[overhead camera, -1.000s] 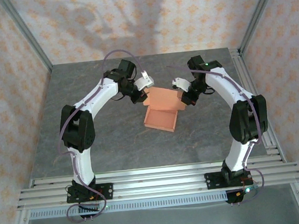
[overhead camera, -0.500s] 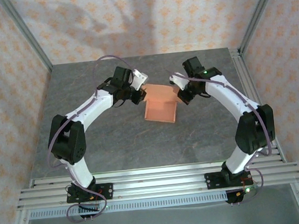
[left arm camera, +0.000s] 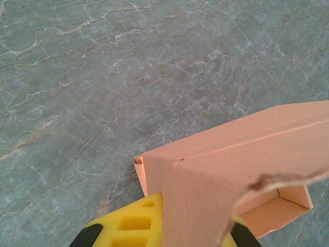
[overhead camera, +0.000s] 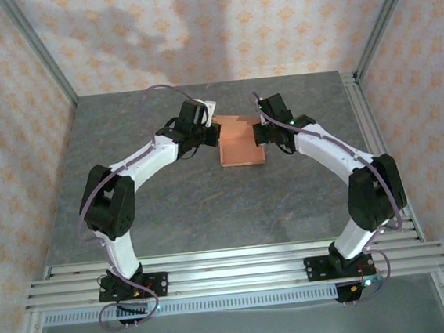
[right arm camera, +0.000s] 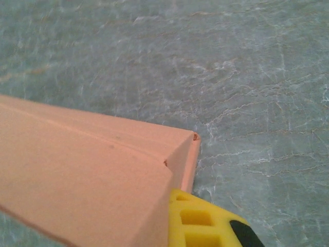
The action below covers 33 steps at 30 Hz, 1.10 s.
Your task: Fold the paper box
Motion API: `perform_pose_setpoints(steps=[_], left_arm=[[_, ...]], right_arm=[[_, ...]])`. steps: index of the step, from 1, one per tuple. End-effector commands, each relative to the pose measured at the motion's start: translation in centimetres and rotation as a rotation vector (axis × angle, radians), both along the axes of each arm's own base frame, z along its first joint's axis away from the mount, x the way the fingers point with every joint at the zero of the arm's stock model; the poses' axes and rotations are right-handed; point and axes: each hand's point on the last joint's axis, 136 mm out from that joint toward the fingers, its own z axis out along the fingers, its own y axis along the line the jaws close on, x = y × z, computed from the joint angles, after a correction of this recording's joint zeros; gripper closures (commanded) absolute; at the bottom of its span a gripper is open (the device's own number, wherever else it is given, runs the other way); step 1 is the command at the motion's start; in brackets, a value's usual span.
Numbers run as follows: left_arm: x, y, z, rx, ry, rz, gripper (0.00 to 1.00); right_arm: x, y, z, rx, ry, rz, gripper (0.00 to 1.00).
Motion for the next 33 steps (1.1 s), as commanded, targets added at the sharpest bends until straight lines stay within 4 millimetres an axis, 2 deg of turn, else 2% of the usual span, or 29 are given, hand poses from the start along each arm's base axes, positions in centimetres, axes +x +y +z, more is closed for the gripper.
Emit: perform_pose_setpoints(steps=[1,2,7,12,16,22,33], left_arm=[[1.2,-1.5,0.6,-0.049,-0.015,0.037,1.0],[1.4,-1.5,-0.2,-0.043,-0.002,0.044,1.0],[2.0,-1.8,-1.0,-0.039,-0.005,0.043,1.0],[2.0,-2.0,-2.0,-0.023,-0.001,0.044,1.0],[1.5,-2.6,-3.0,-0.024,0.03,0.026,1.0],[1.1,-2.8,-3.8,-0.025,0.054,0.028,1.0],[-0.1,-2.6,-5.9,-0.003,0.067,0.016,1.0]], right_arm=[[2.7,0.4,2.8,0.134,-0.17,-0.127,1.0],[2.8,0.6,2.7,0.145,-0.178,-0.12,1.0],[2.8,0.5,1.2,0.146,-0.244,-0.101,1.0],[2.6,0.1,-0.5,0.123,-0.238,-0.107,1.0],[2.3,0.2,-1.4,0.149,-0.223,-0.112,1.0],[1.8,0.7,-1.4,0.19,-0.236,-0.083,1.0],[0.0,1.2,-3.9,0.155,-0.257,0.015,1.0]])
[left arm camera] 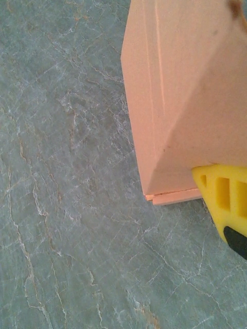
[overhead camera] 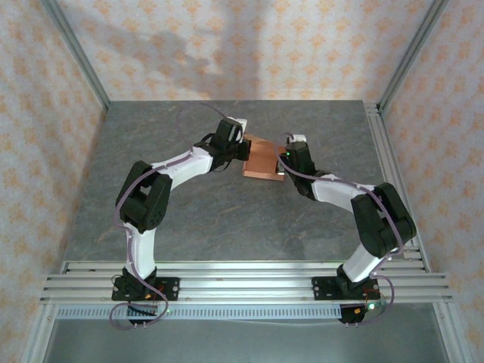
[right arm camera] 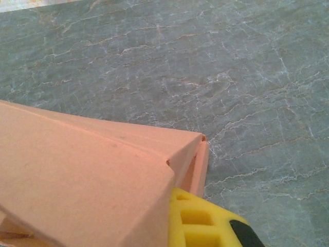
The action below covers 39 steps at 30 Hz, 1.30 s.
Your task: Fold the paper box
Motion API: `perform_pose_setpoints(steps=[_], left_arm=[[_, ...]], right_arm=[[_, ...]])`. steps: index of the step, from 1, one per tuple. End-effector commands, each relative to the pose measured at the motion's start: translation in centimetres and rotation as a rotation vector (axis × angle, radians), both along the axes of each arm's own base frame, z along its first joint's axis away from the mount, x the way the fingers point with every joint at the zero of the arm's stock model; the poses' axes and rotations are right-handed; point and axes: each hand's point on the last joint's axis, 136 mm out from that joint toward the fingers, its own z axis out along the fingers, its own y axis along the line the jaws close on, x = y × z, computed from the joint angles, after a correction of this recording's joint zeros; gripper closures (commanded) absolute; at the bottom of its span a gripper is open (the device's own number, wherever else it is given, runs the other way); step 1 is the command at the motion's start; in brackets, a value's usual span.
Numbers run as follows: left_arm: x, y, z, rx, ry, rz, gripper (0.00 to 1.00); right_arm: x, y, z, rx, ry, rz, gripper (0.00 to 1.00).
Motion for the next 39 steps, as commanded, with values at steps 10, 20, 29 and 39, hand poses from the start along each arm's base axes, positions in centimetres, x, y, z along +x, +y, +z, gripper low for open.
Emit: perform_pose_setpoints(steps=[10,20,29,39], left_arm=[[-4.2,-0.8,-4.7,0.007,0.087,-0.034,1.0],[-5.7,-0.6,-6.6,0.02,0.106,-0.022,1.0],[-6.3,0.2,-7.2,0.062,0.1,-0.016,1.0],[-6.2,0.2,-6.8,0.072,0.094,-0.016,1.0]], right_arm=[[-2.4,2.0,-0.5,0.007,-0.073,0.152,1.0],[-3.8,2.5,-2.2,-0.06,-0.091,0.18,0.98],[-4.5,3.4,-0.5,-0.009,-0.118,0.242,0.59],[-7.2,2.2,8.3,0.13,-0.304,0.229,0.06]])
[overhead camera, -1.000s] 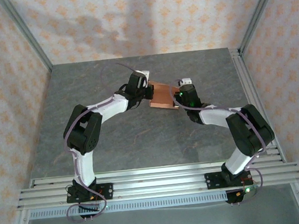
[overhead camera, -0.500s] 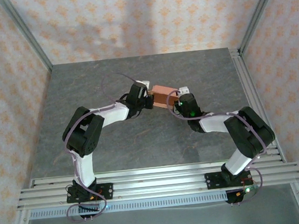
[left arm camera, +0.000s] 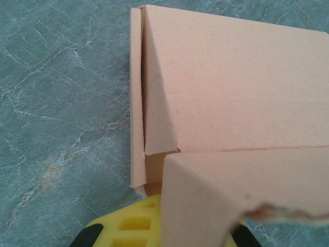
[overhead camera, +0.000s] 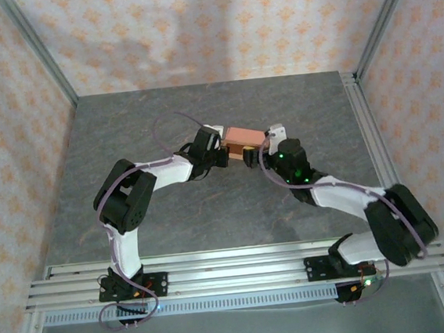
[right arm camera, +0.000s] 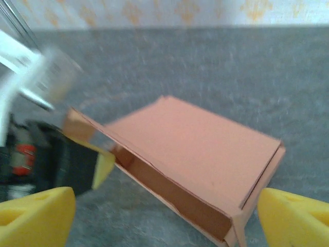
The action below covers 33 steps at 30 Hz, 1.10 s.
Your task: Fold the paper box
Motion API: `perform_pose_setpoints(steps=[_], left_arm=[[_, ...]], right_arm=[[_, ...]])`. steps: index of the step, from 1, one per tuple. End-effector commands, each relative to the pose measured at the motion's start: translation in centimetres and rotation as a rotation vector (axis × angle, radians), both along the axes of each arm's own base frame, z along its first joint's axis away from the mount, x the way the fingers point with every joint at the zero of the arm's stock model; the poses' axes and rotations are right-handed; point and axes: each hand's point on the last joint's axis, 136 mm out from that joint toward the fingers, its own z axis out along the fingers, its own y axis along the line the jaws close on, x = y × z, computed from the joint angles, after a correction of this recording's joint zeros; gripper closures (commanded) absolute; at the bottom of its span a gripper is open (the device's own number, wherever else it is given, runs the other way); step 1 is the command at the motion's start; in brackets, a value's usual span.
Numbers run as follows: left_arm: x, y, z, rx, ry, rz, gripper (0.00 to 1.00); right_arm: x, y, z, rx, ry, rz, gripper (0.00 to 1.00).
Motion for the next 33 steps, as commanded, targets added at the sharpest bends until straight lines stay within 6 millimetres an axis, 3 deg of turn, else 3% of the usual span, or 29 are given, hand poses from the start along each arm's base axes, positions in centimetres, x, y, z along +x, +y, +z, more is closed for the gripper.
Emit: perform_pose_setpoints(steps=[1,5,10,11,16,19,23,28,31,33], left_arm=[[-1.1,0.4,-0.9,0.05,0.04,-0.003,1.0],[-1.2,0.1,-0.6,0.04,0.039,-0.012,1.0],[-1.6,-0.2,0.1,0.018,0.027,-0.021,0.72],[-1.6,-0.3,1.3,0.001,0.007,-0.023,0.66],[-2.4,0.2,2.6,-0.041,-0.034,-0.01,0.41],[-3.6,0.6,3.2,-0.063,-0.044,-0.004,0.32],[-5.5,2.2,4.5,-0.1,-0.098,0.022,0.13],[-6.7,5.1,7.5,-0.121,-0.194,0.106,0.04],[-5.8,6.5,8.9,-0.159,-0.177,0.161,0.0],[-4.7,6.6,8.8,-0.181,-0.101,0.165,0.0]], right_arm=[[-0.7,-0.7,3.4,0.081,-0.056,-0.032,0.06],[1.0,-4.1,4.6,0.169,0.06,-0.284,0.09],[2.8,-6.0,0.6,0.21,0.333,-0.458,0.13],[3.2,-5.9,-0.1,0.215,0.367,-0.464,0.13],[5.0,-4.7,-4.4,0.2,0.549,-0.446,0.12],[5.7,-3.5,-6.3,0.217,0.629,-0.403,0.12],[6.1,-3.0,-8.9,0.212,0.718,-0.383,0.15],[6.1,-3.2,-12.0,0.184,0.809,-0.332,0.3],[6.0,-2.8,-12.7,0.1,0.822,-0.236,0.38],[5.8,-2.7,-13.1,0.034,0.829,-0.179,0.42]])
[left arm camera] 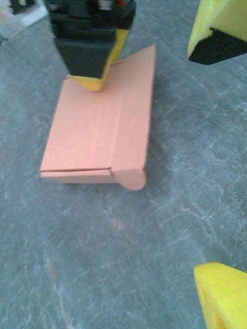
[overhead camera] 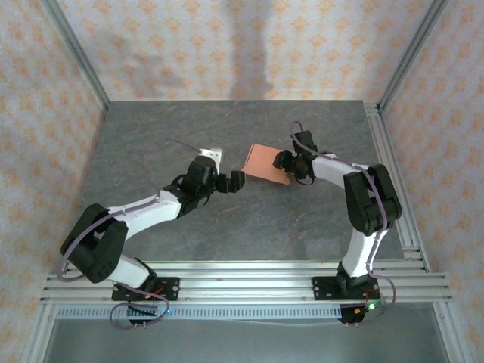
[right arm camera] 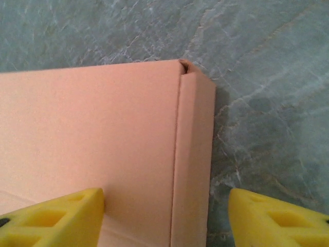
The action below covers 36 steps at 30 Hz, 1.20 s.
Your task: Fold the paper box
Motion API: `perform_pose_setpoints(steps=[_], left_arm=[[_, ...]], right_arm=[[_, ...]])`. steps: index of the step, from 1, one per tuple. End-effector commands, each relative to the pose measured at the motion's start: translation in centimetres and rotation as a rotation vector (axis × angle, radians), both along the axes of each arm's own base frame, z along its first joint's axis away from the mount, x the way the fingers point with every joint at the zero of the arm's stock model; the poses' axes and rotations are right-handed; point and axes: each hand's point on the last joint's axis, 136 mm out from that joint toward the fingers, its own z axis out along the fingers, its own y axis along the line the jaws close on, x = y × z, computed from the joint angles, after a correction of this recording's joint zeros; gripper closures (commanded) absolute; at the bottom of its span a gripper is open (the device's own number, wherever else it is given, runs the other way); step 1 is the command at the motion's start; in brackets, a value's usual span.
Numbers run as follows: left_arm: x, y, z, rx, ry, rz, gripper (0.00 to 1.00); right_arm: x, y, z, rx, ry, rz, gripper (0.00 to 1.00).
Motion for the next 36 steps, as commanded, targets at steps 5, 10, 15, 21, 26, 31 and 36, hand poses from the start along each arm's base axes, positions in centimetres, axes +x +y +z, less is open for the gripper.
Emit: perform_pose_setpoints(steps=[5,10,15,21,26,31,36], left_arm=[[4.9,-1.1,-1.3,-0.119,0.228,-0.016,0.03],[7.8,-3.3,-3.7,-0.141,0.321,-0.056,0.17],[9.3,-3.8,-5.8,-0.117,0.371,-0.069,0.42],[8.5,-3.3,-7.6,-0.097,0.412,-0.058,0.63],[8.2,-3.1,-7.8,-0.148,0.421,-0.055,0.76],[7.9,-3.2,-8.4,-0.174,0.445,-0.066,0.85],[7.8,-2.9,-9.0,-0.217,0.463,-0.077,0.92]], right_arm=[[-1.5,0.9,-1.4,-0.104,0.056,0.308,0.5],[-2.2,1.7,-1.6,-0.097,0.054,0.438,0.54],[-2.3,2.1,-1.2,-0.077,0.052,0.465,0.54],[-1.9,2.2,-0.5,-0.05,0.041,0.457,0.5],[-1.6,2.2,0.7,-0.03,0.012,0.44,0.43],[-1.4,2.2,2.6,0.001,-0.049,0.394,0.33],[-1.3,0.9,4.3,0.05,-0.115,0.258,0.25]])
